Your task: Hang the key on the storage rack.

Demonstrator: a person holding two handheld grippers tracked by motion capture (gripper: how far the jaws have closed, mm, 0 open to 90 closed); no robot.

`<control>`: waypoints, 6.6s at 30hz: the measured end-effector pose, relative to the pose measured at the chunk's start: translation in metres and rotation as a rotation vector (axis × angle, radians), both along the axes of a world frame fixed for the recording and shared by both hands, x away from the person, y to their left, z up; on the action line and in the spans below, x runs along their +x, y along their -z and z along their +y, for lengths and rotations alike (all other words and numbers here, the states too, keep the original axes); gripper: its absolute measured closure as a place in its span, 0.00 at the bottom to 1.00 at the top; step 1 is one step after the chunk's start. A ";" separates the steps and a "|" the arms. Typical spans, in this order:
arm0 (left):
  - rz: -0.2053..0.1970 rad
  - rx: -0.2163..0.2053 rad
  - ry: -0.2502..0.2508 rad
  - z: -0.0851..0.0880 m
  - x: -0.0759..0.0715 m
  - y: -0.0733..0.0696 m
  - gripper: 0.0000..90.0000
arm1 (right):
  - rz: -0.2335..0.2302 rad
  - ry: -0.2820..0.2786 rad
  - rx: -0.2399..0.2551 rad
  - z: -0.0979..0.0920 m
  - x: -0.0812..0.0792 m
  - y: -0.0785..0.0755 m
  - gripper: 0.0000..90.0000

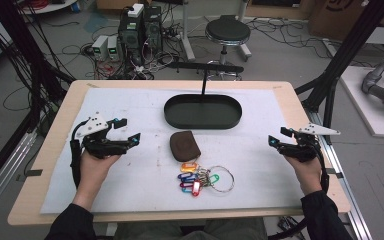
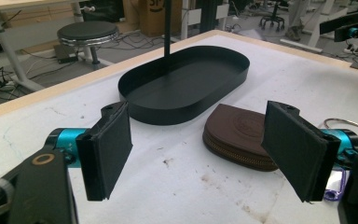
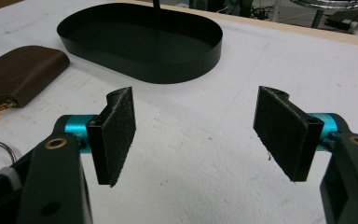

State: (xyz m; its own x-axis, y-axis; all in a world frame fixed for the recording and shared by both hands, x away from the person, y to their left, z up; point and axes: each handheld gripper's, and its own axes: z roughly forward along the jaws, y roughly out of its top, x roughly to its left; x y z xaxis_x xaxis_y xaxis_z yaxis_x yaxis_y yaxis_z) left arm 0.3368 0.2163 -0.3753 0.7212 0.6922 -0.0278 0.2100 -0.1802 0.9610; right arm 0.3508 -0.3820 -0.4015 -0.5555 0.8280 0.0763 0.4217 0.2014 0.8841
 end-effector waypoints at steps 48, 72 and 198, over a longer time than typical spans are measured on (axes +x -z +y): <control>0.047 0.022 0.052 -0.010 0.003 0.017 0.27 | 0.151 -0.409 -0.039 0.077 -0.024 0.019 0.59; 0.061 0.037 0.080 -0.020 0.003 0.020 0.27 | 0.231 -0.471 -0.183 0.117 -0.021 0.039 0.76; 0.042 0.025 0.110 -0.027 -0.001 0.020 0.27 | 0.009 -0.480 0.033 0.109 -0.025 -0.060 0.98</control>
State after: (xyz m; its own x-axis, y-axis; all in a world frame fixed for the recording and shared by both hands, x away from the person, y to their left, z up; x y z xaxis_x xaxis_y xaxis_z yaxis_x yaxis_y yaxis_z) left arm 0.3363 0.1889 -0.3953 0.7914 0.6098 -0.0437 0.2279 -0.2279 0.9466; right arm 0.3254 -0.2726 -0.3414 -0.8738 0.4748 0.1050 0.2954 0.3470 0.8901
